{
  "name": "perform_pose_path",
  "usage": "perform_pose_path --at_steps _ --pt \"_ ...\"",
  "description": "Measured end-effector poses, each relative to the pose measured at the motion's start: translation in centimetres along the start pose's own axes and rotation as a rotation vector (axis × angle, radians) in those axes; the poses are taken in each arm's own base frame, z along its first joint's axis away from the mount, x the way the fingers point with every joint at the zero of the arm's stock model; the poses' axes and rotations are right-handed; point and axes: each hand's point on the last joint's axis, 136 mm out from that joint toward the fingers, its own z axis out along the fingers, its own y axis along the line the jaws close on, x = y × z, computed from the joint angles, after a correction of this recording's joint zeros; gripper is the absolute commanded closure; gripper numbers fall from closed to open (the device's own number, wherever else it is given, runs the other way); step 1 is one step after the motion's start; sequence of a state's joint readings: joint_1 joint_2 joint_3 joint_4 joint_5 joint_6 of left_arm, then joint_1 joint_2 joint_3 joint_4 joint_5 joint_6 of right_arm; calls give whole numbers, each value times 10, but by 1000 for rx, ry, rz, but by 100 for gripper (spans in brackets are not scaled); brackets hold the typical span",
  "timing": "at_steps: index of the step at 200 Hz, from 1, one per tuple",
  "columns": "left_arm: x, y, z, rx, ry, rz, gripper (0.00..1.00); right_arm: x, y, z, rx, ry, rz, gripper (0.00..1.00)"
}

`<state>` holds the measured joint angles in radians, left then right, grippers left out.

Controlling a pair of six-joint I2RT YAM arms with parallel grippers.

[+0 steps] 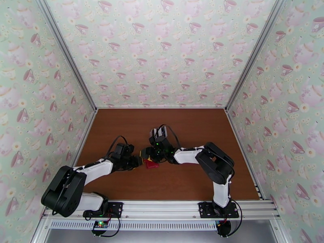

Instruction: Put the credit cards into the card holder

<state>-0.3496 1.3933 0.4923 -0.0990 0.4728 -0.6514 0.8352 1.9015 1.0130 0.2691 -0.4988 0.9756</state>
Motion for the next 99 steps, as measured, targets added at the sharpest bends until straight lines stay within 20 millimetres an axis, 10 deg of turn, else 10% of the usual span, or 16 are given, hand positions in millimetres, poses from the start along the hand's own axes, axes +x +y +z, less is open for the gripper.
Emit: perform_pose_path --at_steps 39,99 --pt "-1 7 1 -34 -10 1 63 -13 8 -37 18 -64 -40 39" --pt "-3 8 4 -57 15 0 63 -9 -64 -68 226 -72 -14 40"
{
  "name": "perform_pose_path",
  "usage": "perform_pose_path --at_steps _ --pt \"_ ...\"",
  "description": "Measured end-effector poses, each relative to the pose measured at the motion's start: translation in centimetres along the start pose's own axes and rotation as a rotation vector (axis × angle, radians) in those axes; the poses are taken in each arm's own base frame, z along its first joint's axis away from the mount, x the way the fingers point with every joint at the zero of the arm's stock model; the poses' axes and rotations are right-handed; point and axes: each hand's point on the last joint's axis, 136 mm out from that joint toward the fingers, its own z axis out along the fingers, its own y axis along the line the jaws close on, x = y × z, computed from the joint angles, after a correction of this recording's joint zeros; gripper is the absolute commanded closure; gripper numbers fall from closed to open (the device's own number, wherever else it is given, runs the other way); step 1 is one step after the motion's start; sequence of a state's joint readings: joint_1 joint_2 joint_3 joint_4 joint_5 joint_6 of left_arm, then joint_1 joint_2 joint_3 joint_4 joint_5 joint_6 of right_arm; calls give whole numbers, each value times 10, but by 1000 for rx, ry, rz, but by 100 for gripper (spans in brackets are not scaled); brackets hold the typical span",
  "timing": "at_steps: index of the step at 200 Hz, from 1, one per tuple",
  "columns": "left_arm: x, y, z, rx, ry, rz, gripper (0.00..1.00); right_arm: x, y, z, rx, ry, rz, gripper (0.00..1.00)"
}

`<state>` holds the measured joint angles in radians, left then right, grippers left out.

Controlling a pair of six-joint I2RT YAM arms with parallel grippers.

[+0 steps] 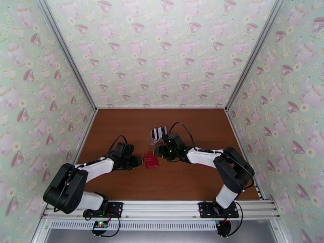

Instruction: Put the credit cards into the card holder

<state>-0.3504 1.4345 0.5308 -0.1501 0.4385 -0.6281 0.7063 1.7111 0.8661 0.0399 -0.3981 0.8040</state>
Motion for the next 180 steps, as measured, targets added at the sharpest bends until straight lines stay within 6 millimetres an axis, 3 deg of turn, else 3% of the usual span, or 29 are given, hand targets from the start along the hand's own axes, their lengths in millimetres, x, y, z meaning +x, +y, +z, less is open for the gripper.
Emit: perform_pose_path --at_steps 66,180 --pt "1 0 2 -4 20 -4 63 13 -20 18 40 51 0 41" --pt "0 -1 5 -10 46 -15 63 12 9 43 -21 76 -51 41"
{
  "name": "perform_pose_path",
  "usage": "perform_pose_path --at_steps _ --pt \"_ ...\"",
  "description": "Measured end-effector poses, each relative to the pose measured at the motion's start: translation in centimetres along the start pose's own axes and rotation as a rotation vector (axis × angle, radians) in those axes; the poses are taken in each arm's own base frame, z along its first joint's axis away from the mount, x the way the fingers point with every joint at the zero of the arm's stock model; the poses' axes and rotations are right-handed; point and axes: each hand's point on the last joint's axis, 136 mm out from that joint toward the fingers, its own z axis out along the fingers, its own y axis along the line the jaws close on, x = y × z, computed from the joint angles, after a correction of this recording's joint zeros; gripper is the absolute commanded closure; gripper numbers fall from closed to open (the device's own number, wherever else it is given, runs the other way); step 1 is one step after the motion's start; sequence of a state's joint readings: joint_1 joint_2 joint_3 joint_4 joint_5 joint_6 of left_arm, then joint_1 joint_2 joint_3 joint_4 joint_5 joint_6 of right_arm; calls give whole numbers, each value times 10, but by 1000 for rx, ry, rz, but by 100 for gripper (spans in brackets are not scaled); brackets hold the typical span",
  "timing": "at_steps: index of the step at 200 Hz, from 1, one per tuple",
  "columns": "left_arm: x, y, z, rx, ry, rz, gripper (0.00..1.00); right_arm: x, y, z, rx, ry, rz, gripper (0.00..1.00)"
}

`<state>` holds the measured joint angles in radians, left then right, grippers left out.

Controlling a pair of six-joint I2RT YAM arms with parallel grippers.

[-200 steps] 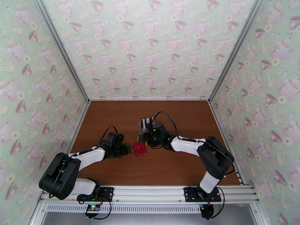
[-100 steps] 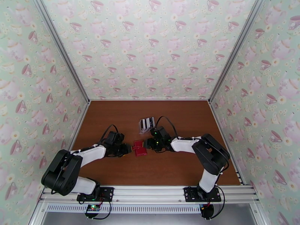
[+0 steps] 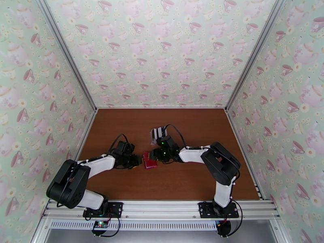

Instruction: Put the credit cards into the card holder

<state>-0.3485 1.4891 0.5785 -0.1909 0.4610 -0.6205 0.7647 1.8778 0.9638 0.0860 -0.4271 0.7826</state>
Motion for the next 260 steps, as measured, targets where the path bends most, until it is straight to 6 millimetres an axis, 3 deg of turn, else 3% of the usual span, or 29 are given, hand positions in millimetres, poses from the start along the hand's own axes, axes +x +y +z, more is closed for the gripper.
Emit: perform_pose_path --at_steps 41,71,111,212,260 --pt "0 0 1 -2 7 -5 69 1 7 3 -55 8 22 47" --pt "-2 1 3 -2 5 -4 84 2 6 5 -107 11 63 56" --pt "-3 2 5 0 2 -3 87 2 8 3 -166 9 101 61" --pt "-3 2 8 15 11 -11 85 -3 26 9 -317 14 133 70" --pt "-4 -1 8 35 15 -18 75 -5 28 8 -345 7 149 87"
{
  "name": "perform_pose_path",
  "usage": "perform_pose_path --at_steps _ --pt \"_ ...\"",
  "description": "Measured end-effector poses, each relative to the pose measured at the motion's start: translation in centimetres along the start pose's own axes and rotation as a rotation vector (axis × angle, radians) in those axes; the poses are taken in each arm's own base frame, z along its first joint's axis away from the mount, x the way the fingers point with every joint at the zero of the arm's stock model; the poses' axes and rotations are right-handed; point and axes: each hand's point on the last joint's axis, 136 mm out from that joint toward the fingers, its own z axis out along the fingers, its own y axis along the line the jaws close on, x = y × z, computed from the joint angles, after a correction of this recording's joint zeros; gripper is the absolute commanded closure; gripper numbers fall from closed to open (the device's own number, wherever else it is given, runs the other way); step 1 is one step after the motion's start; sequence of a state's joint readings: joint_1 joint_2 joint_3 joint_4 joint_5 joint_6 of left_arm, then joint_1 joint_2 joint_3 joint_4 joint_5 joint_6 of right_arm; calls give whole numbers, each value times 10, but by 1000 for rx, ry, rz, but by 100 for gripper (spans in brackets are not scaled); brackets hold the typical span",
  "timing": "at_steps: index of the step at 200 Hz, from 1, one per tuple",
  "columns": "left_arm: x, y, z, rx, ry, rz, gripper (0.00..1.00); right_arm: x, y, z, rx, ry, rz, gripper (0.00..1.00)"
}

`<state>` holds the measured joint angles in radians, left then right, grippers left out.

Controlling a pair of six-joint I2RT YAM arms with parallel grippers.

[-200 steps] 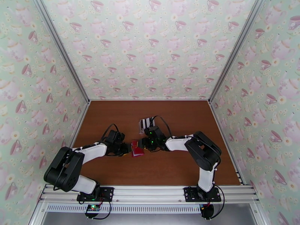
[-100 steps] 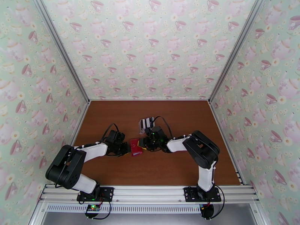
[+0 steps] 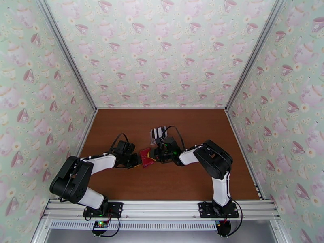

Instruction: Put the credit cards into the card holder

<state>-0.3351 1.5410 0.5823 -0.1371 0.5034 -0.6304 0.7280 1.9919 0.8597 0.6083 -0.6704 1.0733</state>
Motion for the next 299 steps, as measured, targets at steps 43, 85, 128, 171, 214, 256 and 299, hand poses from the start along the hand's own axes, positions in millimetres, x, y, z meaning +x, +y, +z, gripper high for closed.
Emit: perform_pose_path --at_steps 43,85,128,171,214,256,299 --pt "-1 -5 -2 16 -5 7 70 -2 1 -7 2 -4 -4 93" --pt "-1 -6 -5 14 -22 23 69 0 25 -31 44 -15 -70 96" --pt "-1 -2 -8 -7 -45 27 69 -13 62 -72 197 -91 -217 100" --pt "0 2 -12 -17 -55 22 68 -27 81 -117 461 -193 -370 100" --pt "0 7 -16 -22 -71 15 68 -11 73 -138 771 -175 -513 100" --pt "1 10 -19 -19 -84 8 67 -2 51 -132 1085 -118 -652 100" --pt "1 10 -19 -12 -93 5 67 -4 13 -123 1402 -42 -760 100"
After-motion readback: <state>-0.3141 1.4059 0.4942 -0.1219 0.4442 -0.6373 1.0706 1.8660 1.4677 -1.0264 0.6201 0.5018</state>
